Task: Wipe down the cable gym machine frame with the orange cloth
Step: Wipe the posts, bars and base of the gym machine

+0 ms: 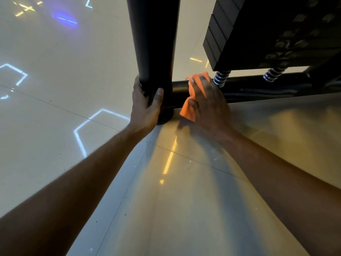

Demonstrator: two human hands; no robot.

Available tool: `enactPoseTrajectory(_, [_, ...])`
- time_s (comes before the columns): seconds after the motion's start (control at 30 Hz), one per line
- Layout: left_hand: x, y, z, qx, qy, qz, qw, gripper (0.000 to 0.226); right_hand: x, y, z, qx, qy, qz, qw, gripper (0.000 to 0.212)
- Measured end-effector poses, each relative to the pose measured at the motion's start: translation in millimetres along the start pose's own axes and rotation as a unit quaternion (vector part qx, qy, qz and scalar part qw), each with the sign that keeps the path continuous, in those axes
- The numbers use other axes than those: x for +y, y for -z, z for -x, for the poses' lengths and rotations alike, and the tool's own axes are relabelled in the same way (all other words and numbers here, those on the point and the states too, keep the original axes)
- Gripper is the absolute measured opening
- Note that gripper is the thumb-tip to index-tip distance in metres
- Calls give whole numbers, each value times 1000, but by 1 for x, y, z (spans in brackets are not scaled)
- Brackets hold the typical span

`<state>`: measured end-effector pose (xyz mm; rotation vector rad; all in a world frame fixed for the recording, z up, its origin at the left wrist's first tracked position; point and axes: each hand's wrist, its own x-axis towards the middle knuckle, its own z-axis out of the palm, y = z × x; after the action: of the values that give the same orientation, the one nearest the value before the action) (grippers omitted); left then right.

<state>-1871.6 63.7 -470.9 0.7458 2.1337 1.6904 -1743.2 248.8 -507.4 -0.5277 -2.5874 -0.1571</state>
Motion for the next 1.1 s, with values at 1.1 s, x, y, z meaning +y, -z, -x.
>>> enactPoseTrajectory(1.1, [59, -101, 49, -148, 73, -335, 928, 50, 75, 101, 65, -134, -103, -187, 968, 54])
